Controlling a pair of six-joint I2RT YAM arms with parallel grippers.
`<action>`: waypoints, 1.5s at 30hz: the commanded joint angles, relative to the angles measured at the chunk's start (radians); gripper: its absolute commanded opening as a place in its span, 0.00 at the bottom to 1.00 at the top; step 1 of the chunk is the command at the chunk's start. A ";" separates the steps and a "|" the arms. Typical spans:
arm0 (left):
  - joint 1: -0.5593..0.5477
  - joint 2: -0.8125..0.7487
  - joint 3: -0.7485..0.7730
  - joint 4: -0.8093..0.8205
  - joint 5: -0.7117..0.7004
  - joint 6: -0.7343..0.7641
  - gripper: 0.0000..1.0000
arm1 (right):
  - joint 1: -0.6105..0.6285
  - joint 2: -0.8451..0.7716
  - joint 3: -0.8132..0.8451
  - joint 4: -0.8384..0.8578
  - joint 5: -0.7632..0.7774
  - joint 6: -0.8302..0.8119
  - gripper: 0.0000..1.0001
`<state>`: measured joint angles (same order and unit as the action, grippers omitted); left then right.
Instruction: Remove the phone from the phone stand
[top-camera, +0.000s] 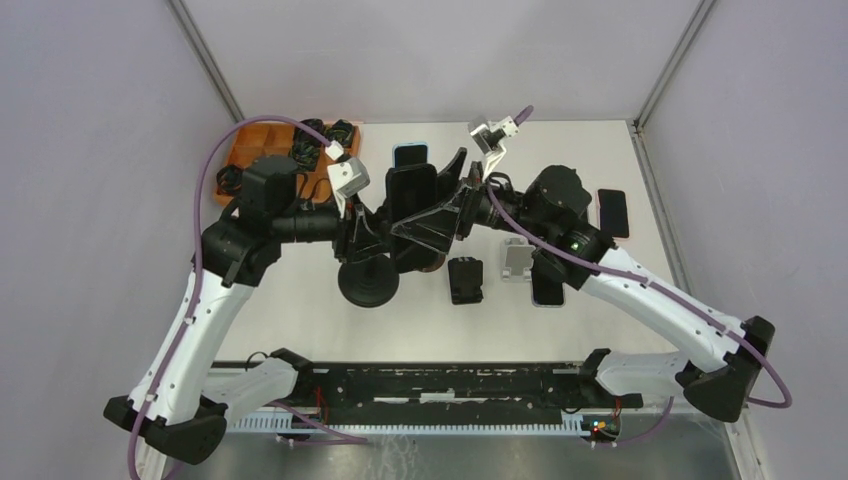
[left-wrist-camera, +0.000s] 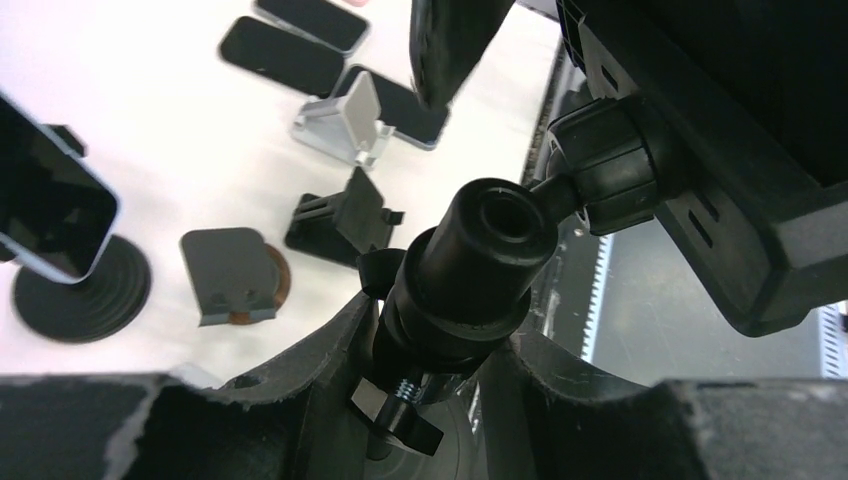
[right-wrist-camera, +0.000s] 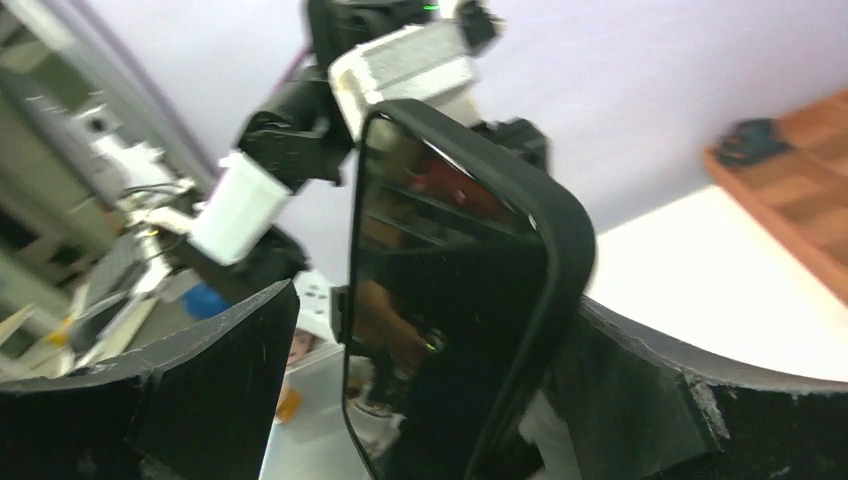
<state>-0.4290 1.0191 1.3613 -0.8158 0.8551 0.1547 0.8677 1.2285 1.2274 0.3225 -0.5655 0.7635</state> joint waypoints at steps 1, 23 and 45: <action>-0.002 -0.049 0.031 0.122 -0.139 -0.006 0.02 | -0.002 -0.111 0.069 -0.331 0.326 -0.230 0.98; -0.006 -0.035 0.030 0.122 -0.468 0.104 0.02 | 0.364 0.226 0.581 -0.734 1.202 -0.438 0.98; -0.007 -0.067 0.032 0.132 -0.383 0.205 0.02 | 0.376 0.257 0.529 -0.669 1.265 -0.394 0.98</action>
<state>-0.4297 1.0016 1.3544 -0.8288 0.4015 0.2939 1.2415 1.4780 1.7336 -0.3893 0.7155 0.3477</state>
